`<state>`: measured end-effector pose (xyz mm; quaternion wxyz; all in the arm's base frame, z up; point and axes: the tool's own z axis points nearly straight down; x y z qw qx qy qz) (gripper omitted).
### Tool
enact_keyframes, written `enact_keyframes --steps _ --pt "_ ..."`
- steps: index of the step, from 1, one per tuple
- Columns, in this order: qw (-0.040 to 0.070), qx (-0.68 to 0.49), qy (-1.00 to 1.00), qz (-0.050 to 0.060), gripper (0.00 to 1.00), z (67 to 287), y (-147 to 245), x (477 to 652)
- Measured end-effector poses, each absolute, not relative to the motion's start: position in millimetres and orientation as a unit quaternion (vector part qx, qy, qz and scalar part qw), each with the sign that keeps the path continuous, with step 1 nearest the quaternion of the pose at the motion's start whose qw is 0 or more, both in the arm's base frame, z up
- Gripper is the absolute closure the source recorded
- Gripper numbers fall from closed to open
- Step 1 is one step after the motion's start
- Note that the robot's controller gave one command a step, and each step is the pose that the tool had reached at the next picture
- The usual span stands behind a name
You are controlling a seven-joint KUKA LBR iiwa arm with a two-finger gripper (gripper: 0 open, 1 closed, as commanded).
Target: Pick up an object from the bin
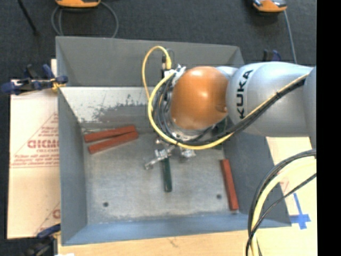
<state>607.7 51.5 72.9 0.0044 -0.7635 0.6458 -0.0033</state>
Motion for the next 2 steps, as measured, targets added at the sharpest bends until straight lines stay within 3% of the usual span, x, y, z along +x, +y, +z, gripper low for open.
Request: enact_keyframes --steps 1,2 --pt "0.004 -0.762 0.647 -0.002 1.0 73.5 52.6 607.5" --pt "0.004 -0.747 0.665 -0.004 1.0 200.6 38.1 621.2"
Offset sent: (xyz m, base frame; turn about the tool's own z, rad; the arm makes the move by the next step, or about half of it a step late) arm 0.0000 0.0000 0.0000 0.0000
